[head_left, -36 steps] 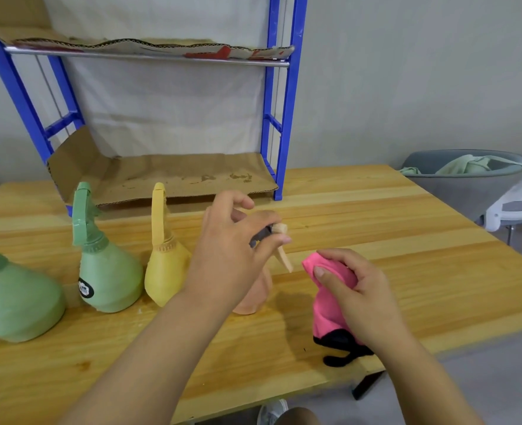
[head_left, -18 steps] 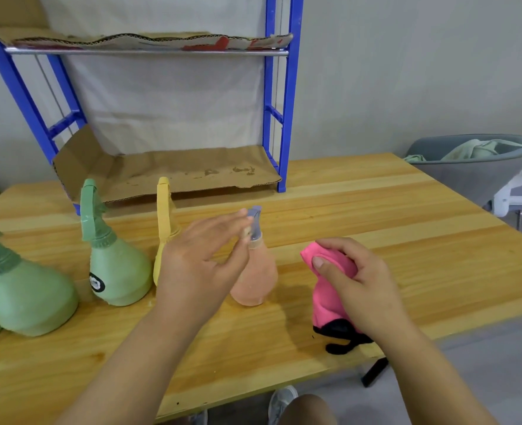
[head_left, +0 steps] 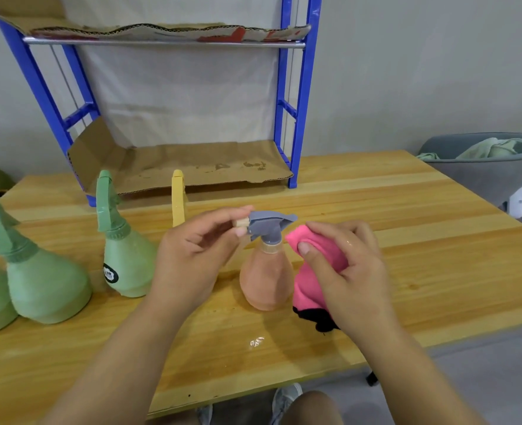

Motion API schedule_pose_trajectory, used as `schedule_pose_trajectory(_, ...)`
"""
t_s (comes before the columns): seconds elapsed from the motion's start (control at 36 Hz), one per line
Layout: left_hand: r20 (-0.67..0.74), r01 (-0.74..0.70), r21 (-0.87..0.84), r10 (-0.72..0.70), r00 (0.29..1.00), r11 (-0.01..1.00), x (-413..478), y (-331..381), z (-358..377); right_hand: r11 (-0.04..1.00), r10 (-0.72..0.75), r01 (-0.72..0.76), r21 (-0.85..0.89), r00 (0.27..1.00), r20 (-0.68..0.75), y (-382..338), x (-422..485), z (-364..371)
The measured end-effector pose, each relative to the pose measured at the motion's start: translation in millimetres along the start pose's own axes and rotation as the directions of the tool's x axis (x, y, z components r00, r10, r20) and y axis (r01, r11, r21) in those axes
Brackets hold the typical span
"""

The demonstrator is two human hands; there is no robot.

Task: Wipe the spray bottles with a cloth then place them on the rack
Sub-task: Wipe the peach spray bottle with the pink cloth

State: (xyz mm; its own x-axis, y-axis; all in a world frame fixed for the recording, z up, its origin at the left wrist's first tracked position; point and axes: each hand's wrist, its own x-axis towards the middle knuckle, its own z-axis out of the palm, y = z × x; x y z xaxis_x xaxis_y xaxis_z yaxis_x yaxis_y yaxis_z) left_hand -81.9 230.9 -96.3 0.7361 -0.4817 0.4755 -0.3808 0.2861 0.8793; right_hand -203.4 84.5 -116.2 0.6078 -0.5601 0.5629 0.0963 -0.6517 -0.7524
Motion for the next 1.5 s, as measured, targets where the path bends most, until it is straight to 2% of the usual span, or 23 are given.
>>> schedule_pose_trajectory(0.17,0.038,-0.004,0.016,0.004,0.999,1.0,1.3,-1.4,-4.0,0.978,-0.205,0.198,-0.069,0.971,-0.123,-10.5,12.0,26.6)
schedule_pose_trajectory(0.22,0.052,-0.028,0.03,0.027,0.998,0.999,1.2,-2.1,-5.8,0.969,-0.247,0.239,-0.07,0.959,-0.137,-11.9,13.1,36.8)
schedule_pose_trajectory(0.33,0.051,0.024,-0.026,-0.022,0.998,0.999,1.7,-1.1,-10.9,0.95,-0.313,0.304,-0.077,0.935,-0.169,-8.6,9.6,49.1)
schedule_pose_trajectory(0.42,0.067,0.051,-0.048,-0.048,0.997,0.998,2.9,0.3,-12.1,0.932,-0.36,0.348,-0.099,0.922,-0.14,-2.8,2.8,51.8)
schedule_pose_trajectory(0.78,0.067,0.06,-0.032,-0.058,0.996,0.998,2.4,1.8,-8.9,0.925,-0.371,0.365,-0.104,0.927,-0.052,1.3,-12.9,54.8)
schedule_pose_trajectory(0.83,0.064,0.055,-0.029,-0.053,0.997,0.998,1.9,1.6,-7.5,0.943,-0.328,0.319,-0.097,0.939,-0.101,0.8,-7.7,48.4)
schedule_pose_trajectory(0.92,0.047,0.048,-0.035,-0.046,0.998,0.998,2.0,2.2,-4.1,0.983,-0.18,0.18,-0.018,0.96,-0.214,0.7,4.5,35.6)
schedule_pose_trajectory(0.97,0.037,0.045,-0.031,-0.044,0.998,0.999,2.3,2.1,-3.1,0.989,-0.147,0.151,-0.003,0.959,-0.242,1.9,10.4,28.9)
schedule_pose_trajectory(1.14,0.045,0.055,-0.044,-0.053,0.998,0.998,2.0,0.9,-4.5,0.964,-0.264,0.256,-0.07,0.953,-0.148,1.0,6.0,37.5)
schedule_pose_trajectory(1.31,0.053,0.06,-0.054,-0.057,0.997,0.997,3.9,1.2,-4.5,0.908,-0.409,0.402,-0.12,0.912,-0.042,5.3,-12.2,56.7)
schedule_pose_trajectory(1.42,0.051,0.064,-0.05,-0.061,0.997,0.997,3.2,3.0,-4.0,0.87,-0.445,0.434,-0.236,0.896,0.008,10.2,-16.2,57.4)
schedule_pose_trajectory(1.5,0.053,0.055,-0.057,-0.052,0.997,0.997,3.1,4.6,-1.1,0.883,-0.424,0.402,-0.243,0.905,-0.044,10.0,-11.2,51.5)
